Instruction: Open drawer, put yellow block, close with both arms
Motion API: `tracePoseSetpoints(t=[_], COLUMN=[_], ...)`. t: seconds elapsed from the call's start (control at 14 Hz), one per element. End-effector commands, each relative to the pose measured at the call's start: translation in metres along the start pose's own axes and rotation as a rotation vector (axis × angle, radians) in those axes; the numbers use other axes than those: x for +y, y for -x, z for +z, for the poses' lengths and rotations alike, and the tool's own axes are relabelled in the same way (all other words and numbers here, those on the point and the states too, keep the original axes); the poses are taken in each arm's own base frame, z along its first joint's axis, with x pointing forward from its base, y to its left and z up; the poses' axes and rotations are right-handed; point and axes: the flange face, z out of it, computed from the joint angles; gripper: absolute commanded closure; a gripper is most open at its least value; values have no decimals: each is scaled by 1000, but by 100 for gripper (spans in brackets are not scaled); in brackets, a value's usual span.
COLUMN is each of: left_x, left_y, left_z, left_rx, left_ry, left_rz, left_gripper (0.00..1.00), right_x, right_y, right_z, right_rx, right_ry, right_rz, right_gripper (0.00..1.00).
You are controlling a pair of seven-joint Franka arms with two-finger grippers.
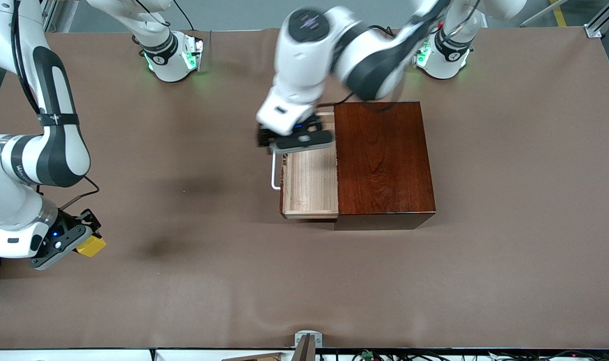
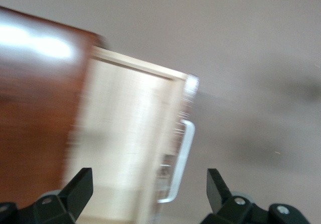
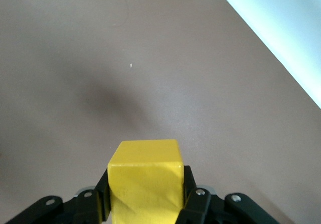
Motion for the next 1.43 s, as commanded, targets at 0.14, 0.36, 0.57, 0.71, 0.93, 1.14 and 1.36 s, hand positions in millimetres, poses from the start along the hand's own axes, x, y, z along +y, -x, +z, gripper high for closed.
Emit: tracePoseSetpoints(t=[0.14, 0.36, 0.57, 0.71, 0.93, 1.14, 1.36], left_x=[-125, -210, -276, -314, -369, -390, -397], left_y=[-56, -70, -92, -116, -148, -158, -163], left_z=[-70, -98, -100, -103, -105, -107, -109], left_rx=[-76, -81, -101, -106, -108, -98, -87], left_ry=[-120, -136, -149, -145, -133, -127, -110], left_rz=[69, 107, 144, 182, 260, 296, 300], left_gripper=[0, 0, 0, 0, 0, 0, 0], right_x=[-42, -101, -176, -233, -316, -376, -419], right_y=[-34, -98, -152, -185, -224, -264, -279], right_z=[-34, -55, -65, -72, -80, -82, -68], right_rx=[-25, 13, 54, 71, 78, 87, 83], right_ry=[-95, -115, -144, -158, -155, -111, -126], right_rz=[-189, -328, -458, -552, -685, -808, -815], right_gripper=[100, 100, 100, 100, 100, 100, 100])
